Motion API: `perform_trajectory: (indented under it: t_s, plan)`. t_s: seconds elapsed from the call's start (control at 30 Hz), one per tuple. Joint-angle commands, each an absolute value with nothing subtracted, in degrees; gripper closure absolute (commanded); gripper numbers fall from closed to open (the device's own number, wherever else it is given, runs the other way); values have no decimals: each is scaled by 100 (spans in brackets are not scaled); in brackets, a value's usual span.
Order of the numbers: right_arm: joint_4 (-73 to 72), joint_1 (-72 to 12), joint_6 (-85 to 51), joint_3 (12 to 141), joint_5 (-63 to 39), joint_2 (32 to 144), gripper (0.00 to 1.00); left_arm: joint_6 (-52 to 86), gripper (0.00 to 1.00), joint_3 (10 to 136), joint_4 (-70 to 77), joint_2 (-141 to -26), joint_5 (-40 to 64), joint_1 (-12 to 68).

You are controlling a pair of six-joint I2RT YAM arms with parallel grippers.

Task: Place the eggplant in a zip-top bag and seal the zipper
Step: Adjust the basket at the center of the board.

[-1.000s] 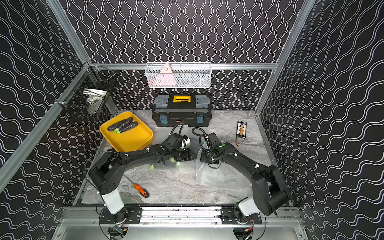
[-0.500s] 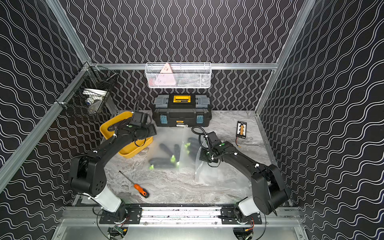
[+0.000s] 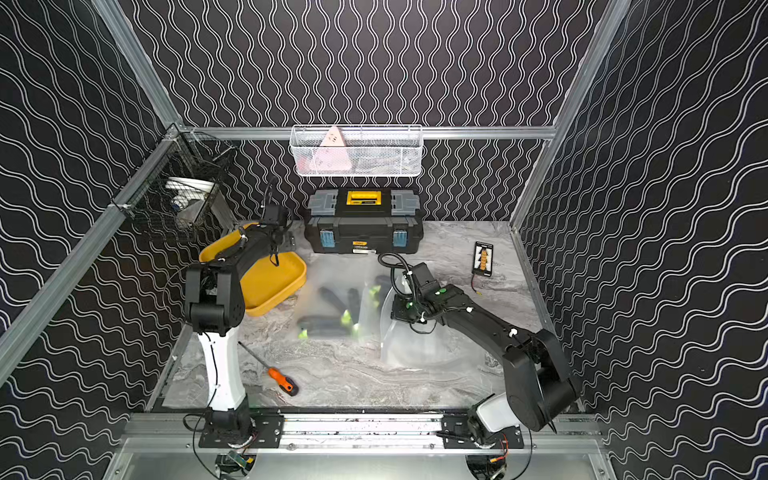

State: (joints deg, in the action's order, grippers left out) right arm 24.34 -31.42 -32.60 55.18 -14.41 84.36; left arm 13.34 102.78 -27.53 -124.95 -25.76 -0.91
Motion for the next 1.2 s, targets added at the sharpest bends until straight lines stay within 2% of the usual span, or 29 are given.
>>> perform_trajectory:
  t_s: [0.0,0.17,0.33,0.47,0.63,0.93,1.03,1.17]
  plan:
    - [2165,-3172,-3371,5523,-1652,8478,100,993,1,10521,-2749,-12778,-2646,-309]
    - [2072,-3182,-3316,5407,-1649,8494,100,1342,2,10604,-2651,-12969,-2209,-534]
    - [1944,-3181,-3304,5352,-1705,8663,100,1626,6,10604,-2913,-13024,-2239,-589]
    - [1842,-3183,-3303,5329,-1778,8675,99,1800,5,10174,-2932,-12399,-1979,-589]
    - [1732,-3179,-3304,5304,-1836,8754,99,2461,7,9907,-3020,-11908,-1088,-560]
    - [1801,-3194,-3209,5238,-1734,8628,99,2692,15,10336,-3054,-12417,-993,-131]
    - [1853,-3187,-3161,5221,-1734,8566,99,2647,24,10552,-3189,-12624,-1123,100]
    - [1861,-3186,-3131,5194,-1736,8521,99,2531,47,10358,-3132,-12582,-1232,148]
